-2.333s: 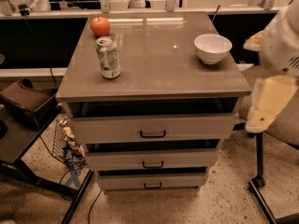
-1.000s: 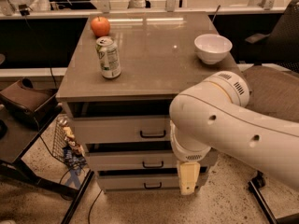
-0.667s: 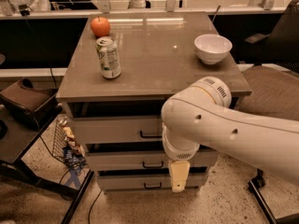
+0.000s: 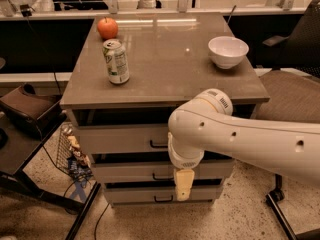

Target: Open top drawer

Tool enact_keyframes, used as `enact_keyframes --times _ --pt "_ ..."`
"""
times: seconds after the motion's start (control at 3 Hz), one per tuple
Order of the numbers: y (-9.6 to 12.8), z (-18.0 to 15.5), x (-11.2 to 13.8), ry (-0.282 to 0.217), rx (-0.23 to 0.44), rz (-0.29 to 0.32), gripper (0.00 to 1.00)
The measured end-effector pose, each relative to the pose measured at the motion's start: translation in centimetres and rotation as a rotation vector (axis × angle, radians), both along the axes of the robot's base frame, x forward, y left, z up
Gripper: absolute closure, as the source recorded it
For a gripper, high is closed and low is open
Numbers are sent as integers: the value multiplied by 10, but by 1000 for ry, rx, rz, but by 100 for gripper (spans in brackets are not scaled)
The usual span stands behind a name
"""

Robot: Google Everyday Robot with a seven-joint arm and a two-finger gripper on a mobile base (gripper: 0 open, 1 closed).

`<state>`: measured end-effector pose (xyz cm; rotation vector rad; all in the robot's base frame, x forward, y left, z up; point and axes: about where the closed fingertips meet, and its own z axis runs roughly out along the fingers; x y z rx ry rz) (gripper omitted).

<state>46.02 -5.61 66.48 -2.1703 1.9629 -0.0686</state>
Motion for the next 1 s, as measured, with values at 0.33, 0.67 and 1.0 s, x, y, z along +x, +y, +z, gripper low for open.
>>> enact_keyframes --times 0.33,0.67,1.0 --pt "6 -20 12 -2 -5 -11 0" --pt "16 -37 23 -1 -10 -9 0" --pt "23 -53 28 19 -12 -4 0"
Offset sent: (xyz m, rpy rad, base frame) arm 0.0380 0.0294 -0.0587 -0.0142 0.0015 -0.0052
